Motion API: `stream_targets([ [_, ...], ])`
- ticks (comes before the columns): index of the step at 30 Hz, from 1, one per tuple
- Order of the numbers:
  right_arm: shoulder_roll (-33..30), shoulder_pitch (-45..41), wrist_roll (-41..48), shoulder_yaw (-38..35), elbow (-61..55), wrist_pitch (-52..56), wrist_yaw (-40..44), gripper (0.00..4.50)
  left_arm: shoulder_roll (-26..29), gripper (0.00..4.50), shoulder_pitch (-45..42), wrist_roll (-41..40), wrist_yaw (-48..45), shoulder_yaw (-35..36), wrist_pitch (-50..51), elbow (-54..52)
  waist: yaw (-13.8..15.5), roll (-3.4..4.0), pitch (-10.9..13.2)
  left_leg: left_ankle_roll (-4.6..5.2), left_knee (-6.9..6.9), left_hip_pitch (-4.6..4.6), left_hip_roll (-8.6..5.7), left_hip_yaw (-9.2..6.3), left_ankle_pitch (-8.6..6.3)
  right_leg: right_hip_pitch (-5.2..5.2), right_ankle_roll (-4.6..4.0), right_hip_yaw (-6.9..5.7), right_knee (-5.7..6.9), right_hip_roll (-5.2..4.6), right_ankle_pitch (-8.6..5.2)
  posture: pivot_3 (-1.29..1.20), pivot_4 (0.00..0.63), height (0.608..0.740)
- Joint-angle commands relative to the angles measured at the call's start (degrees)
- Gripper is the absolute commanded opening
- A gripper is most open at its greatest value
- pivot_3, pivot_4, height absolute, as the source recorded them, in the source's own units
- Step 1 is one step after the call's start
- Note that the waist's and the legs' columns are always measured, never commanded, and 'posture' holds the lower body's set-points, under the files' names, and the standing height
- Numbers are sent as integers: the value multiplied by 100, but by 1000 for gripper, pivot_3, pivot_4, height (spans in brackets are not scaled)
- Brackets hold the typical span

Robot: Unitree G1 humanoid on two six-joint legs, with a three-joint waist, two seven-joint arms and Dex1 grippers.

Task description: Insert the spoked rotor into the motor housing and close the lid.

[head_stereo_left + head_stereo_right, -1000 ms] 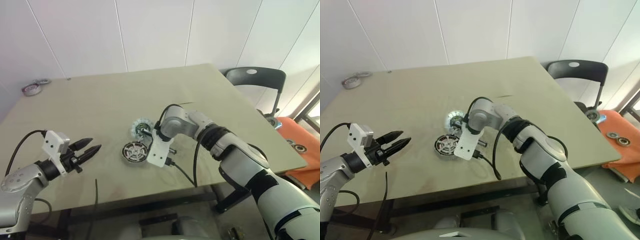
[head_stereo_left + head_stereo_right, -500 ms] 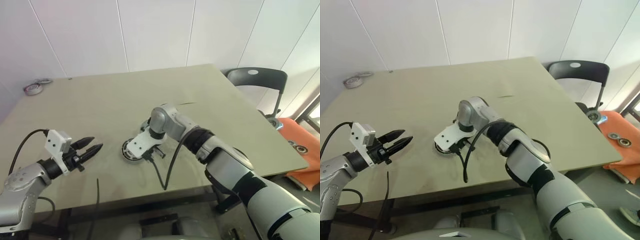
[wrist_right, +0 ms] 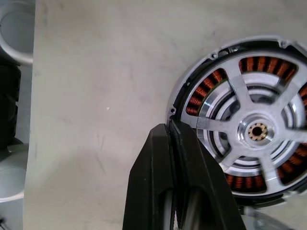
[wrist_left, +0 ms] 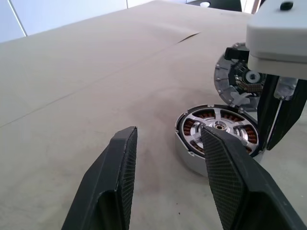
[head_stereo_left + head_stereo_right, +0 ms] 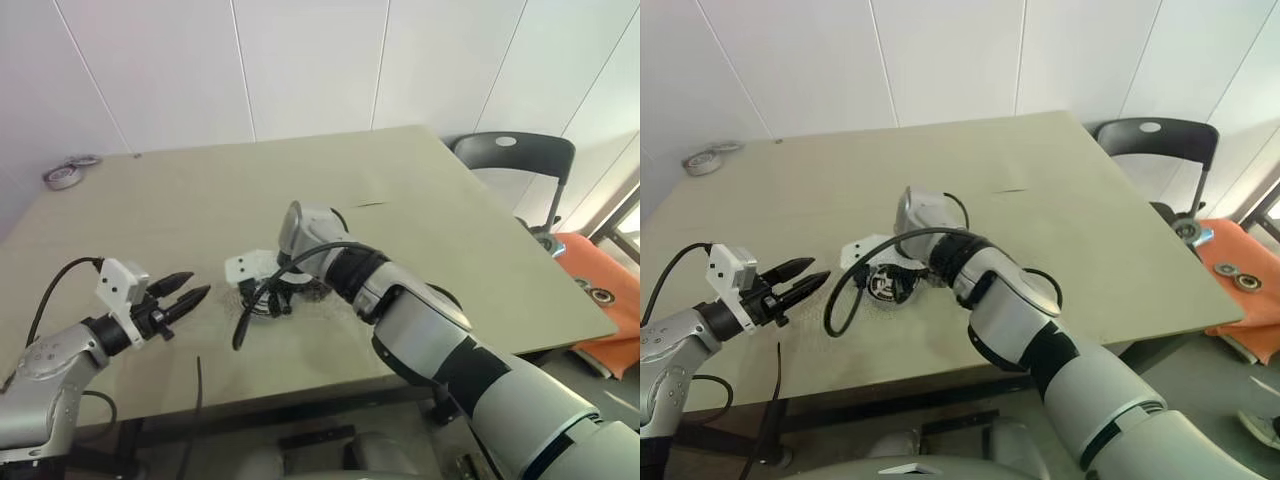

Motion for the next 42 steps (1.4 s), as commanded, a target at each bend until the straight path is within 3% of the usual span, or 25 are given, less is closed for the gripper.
stream_targets([
  [1, 22, -206, 150, -163, -23, -225, 4, 24, 20, 2263, -31, -16, 31, 98, -111, -66, -1, 0, 0, 0, 0, -1, 0, 0, 0, -1, 0, 0, -1, 0, 0, 0, 0, 740],
  [10, -191, 25, 124, -41, -339, -1089, 125, 24, 60, 2263, 34, -33, 34, 170, -104, -103, -9, -2, -1, 0, 1, 1, 1, 1, 0, 0, 1, 0, 1, 1, 0, 0, 0, 740],
  [13, -248, 102, 96, -19, -413, -1242, 117, 643, 77, 2263, 13, -35, 31, 176, -98, -96, -6, -1, -1, 0, 1, 1, 1, 1, 0, 0, 1, 0, 1, 1, 0, 0, 0, 740],
  [16, -265, 138, 115, -39, -506, -1180, 152, 1588, 88, 2263, 1, -32, 13, 178, -107, -72, -2, -1, -1, 0, 1, 1, 1, 0, 0, 1, 1, 0, 1, 1, 0, 0, 0, 740],
  [20, -298, 96, 148, -68, -648, -1130, 231, 1588, 100, 2263, -33, -30, 1, 163, -101, -53, -1, -2, -1, 0, 4, 3, 0, 0, 0, 4, 1, -1, 1, 1, 0, 0, 0, 740],
  [23, -477, 90, 152, -90, -909, -1668, 61, 1588, 115, 2263, -68, -33, -14, 153, -89, -36, 2, -2, -1, 0, 4, 3, 0, -1, 0, 4, 1, -2, 1, 0, 0, 0, 0, 740],
  [29, -1422, 550, -263, 397, -1463, -3840, -435, 1588, 125, 2263, -100, -45, -46, 141, -80, -8, 2, -6, -4, 0, 8, 7, -4, 0, 0, 15, 3, -3, -5, -4, 0, 0, 0, 740],
  [34, -1605, 815, -30, 386, -1963, -3881, 37, 1588, 139, 2263, -129, -44, -69, 108, -63, 22, -19, -4, -3, 1, 2, 8, 4, 2, 1, 7, 2, 0, 0, 3, 1, 0, 0, 740],
  [42, -1435, 909, -56, 382, -2191, -3617, -13, 1588, 148, 2263, -181, -32, -84, 87, -44, 44, 16, -6, -4, 1, 12, 13, -1, -2, 1, 19, 1, -3, 2, -2, 1, 0, 0, 740],
])
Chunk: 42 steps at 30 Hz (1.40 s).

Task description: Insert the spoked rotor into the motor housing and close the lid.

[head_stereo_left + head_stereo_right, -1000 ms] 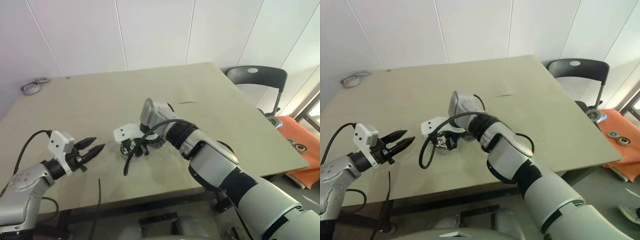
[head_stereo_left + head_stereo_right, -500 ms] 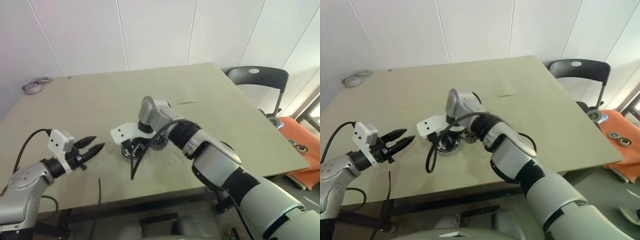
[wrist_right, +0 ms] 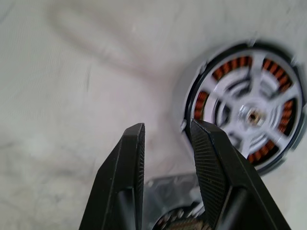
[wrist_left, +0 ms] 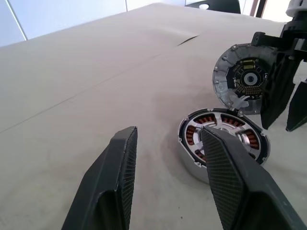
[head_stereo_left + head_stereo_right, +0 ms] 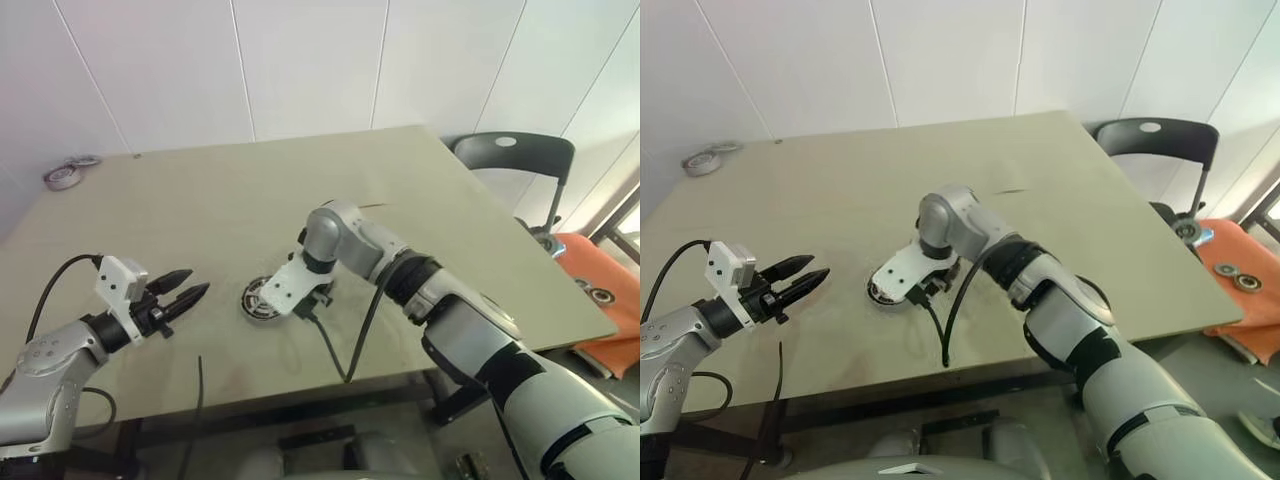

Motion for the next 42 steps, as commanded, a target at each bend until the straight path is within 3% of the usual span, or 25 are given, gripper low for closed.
stream_targets([
  [1, 47, -84, 88, -64, -246, 36, -8, 1588, 87, 2263, -75, -32, -14, 81, -47, -69, 17, 0, 0, 0, 0, 0, -2, 0, 0, 1, 0, 0, -1, -1, 0, 0, 0, 740],
  [13, 346, -171, -82, 64, 478, -204, -436, 1588, 43, 2263, 61, -54, 72, 127, -50, -187, -2, 0, 0, 0, -4, 0, 0, -1, 0, -2, 0, 0, -2, 0, 0, 0, 0, 740],
  [19, 377, -209, -115, 67, 609, -330, -504, 84, 50, 2263, 95, -59, 92, 138, -53, -200, 0, 0, 0, 0, -5, 0, 0, -1, 0, -1, 0, 0, -4, 0, 0, 0, 0, 740],
  [28, 534, -337, -191, 10, 884, -48, -621, 55, 65, 2263, 46, -56, 85, 132, -65, -160, -5, 1, 1, 0, -2, 13, 2, -1, 0, 7, -1, 0, 2, 4, 0, 0, 0, 740],
  [34, 337, -133, -21, 106, 202, 1164, 394, 55, 46, 2263, -60, -16, 48, 47, -102, -40, 33, 0, 0, 0, -3, 2, 0, -3, 0, 2, 0, -1, -3, 1, 0, 0, 0, 740],
  [42, -305, 114, 433, 564, -850, 2157, 555, 55, 36, 2263, -367, 58, -90, -200, -154, 264, 171, 2, 1, 0, -4, -5, -6, -6, 0, 1, 0, -5, -14, -6, 0, 0, 0, 740],
])
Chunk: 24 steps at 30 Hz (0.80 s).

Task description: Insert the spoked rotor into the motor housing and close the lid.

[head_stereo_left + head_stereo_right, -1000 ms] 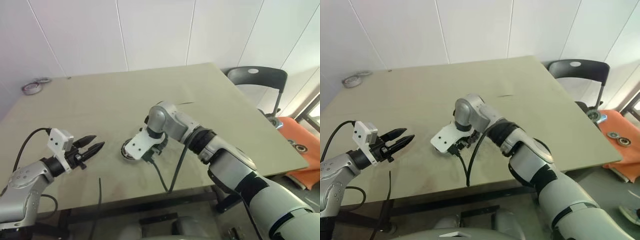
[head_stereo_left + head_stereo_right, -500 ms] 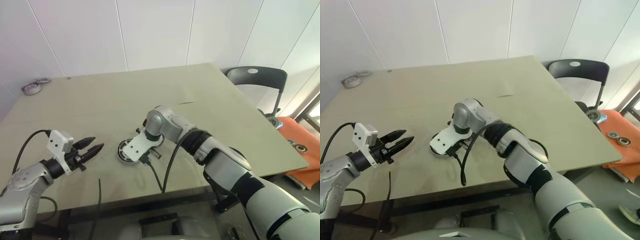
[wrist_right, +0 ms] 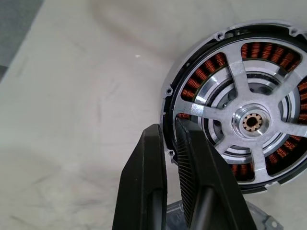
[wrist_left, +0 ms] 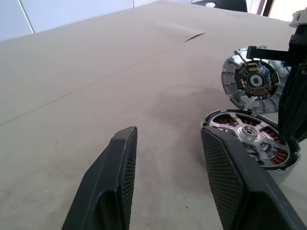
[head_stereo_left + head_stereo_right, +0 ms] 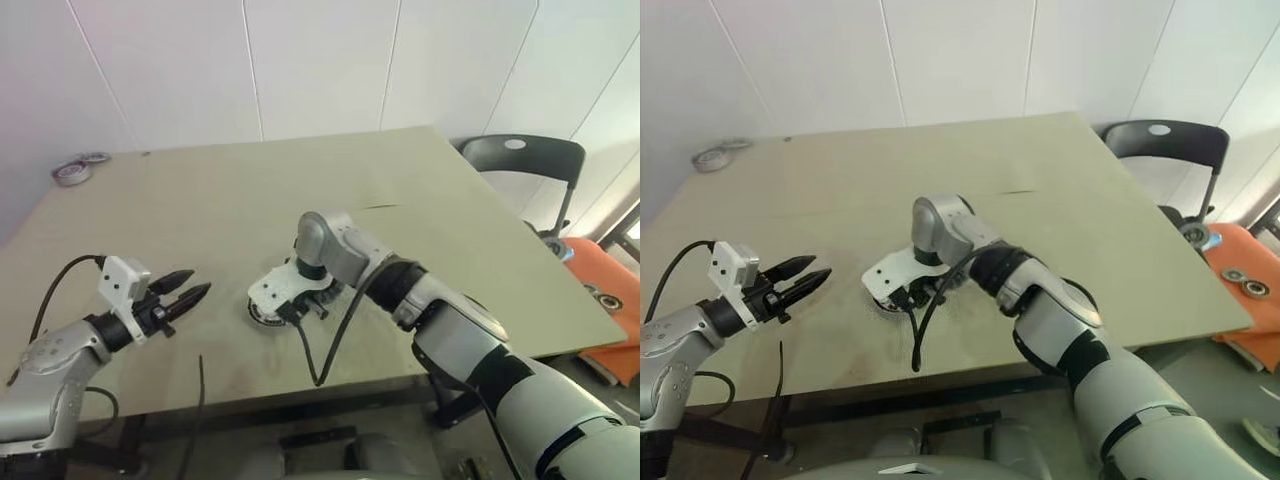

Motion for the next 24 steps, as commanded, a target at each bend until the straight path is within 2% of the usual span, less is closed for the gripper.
stream_targets([
  [1, -309, 32, 304, 211, -501, 414, 122, 55, 63, 2263, -273, 62, -102, -90, -141, 148, 15, 0, 0, 0, 1, 0, 0, 0, 0, 1, 0, -1, 0, 0, 0, 0, 0, 740],
  [12, -448, 80, 409, 299, -871, 926, 105, 55, 68, 2263, -638, 146, -273, -271, -171, 415, 2, -1, -1, 0, 0, 0, 0, 1, 0, 0, 1, -2, -1, 1, 0, 0, 0, 740],
  [19, 277, -223, 319, 136, -99, 1565, -362, 55, 105, 2263, -451, 105, -227, -131, -153, 269, -54, -3, -2, 0, 0, 8, 7, 2, 0, 0, 0, 0, 8, 9, 0, 0, 0, 740],
  [24, 631, -437, 251, 59, 537, 1559, -690, 55, 105, 2263, -267, 65, -160, -41, -145, 124, -119, -1, -1, 0, 2, 30, 13, -1, 1, 8, -6, -1, 26, 15, 2, 0, 0, 740],
])
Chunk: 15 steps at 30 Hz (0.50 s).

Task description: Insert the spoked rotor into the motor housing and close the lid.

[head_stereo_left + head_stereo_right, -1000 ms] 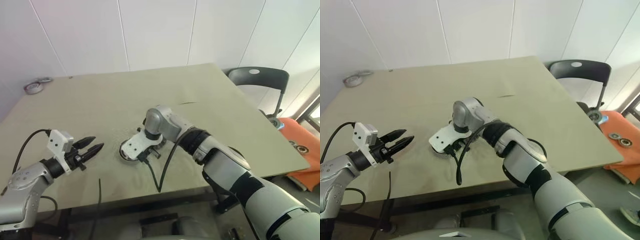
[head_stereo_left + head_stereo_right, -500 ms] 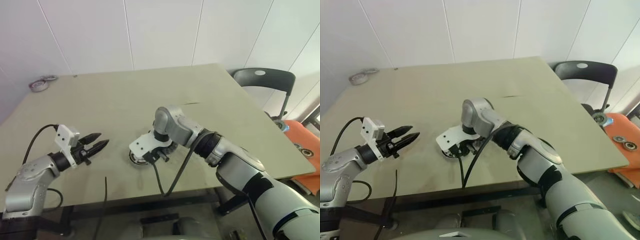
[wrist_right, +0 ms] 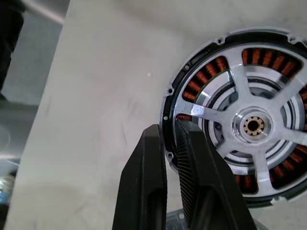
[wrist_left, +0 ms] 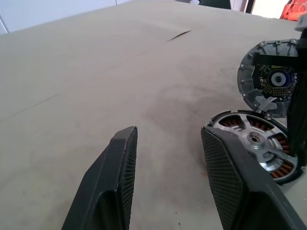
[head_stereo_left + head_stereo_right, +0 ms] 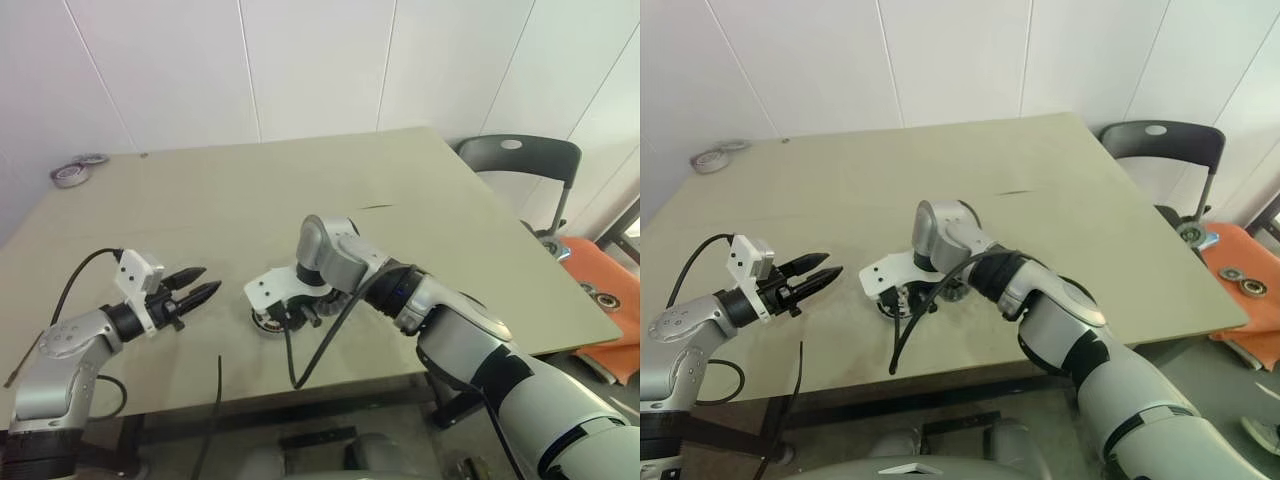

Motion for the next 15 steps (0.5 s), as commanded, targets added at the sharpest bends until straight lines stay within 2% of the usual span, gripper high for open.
stream_targets([
  [1, 181, -269, -113, -195, 344, -50, -464, 55, 72, 2263, 43, -92, 56, 253, -64, -294, -41, 0, 0, 0, 0, 5, 0, 0, 0, 2, -3, 0, 1, 0, 2, 0, 0, 740],
  [8, 391, -428, -122, -290, 767, -178, -663, 55, 44, 2263, 136, -104, 126, 313, -58, -384, -74, 3, 2, 0, -3, 52, 0, 0, 0, 27, 7, -3, 4, 0, -6, 0, 0, 740],
  [14, 435, -438, -155, -297, 903, -296, -688, 55, 55, 2263, 158, -125, 154, 328, -68, -412, -73, 7, 4, 0, -3, 56, 3, -1, 0, 26, 6, -4, 8, 0, -6, 0, 0, 740],
  [15, 438, -443, -156, -306, 922, -334, -705, 404, 60, 2263, 148, -127, 155, 329, -66, -407, -72, 8, 5, -1, -2, 56, 3, 0, 0, 26, 6, -4, 8, 0, -6, 0, 0, 740],
])
